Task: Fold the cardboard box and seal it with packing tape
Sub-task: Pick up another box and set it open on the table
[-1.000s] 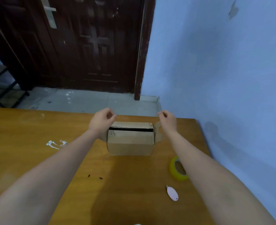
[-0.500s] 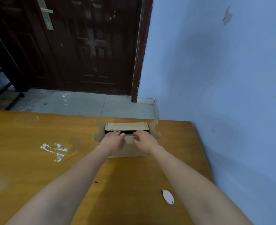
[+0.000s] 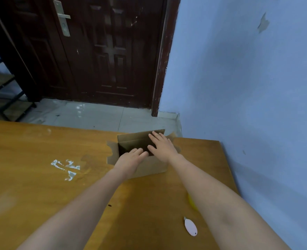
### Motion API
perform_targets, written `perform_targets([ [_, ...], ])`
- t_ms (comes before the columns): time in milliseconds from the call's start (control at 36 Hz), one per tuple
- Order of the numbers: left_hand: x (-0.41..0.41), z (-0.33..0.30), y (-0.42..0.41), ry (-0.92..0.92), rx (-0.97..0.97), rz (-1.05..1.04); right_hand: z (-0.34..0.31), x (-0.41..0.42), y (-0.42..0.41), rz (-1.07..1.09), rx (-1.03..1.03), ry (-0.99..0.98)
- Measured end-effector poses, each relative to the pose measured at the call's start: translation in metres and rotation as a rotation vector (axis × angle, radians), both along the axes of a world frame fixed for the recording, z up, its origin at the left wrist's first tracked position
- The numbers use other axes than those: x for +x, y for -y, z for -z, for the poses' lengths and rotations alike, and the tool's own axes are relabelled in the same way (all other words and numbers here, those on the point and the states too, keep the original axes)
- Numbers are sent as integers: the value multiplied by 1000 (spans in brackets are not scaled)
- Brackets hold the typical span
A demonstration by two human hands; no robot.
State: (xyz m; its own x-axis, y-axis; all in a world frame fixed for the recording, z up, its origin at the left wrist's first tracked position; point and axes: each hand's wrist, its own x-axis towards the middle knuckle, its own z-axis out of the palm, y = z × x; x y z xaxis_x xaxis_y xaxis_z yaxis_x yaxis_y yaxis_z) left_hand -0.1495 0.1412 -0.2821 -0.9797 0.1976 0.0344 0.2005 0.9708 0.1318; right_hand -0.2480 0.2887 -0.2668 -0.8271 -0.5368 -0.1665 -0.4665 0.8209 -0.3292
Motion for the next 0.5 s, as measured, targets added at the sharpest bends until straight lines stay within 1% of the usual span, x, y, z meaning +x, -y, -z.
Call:
perform_targets([
  [222,22,20,2,118,-73,102,-3,-18,13,32,36,23],
  [417,33,39,11,177,-109,91,6,-26,12,36,205,32],
  [500,31,37,13,190,-88,83,8,-28,10,43,213,90],
])
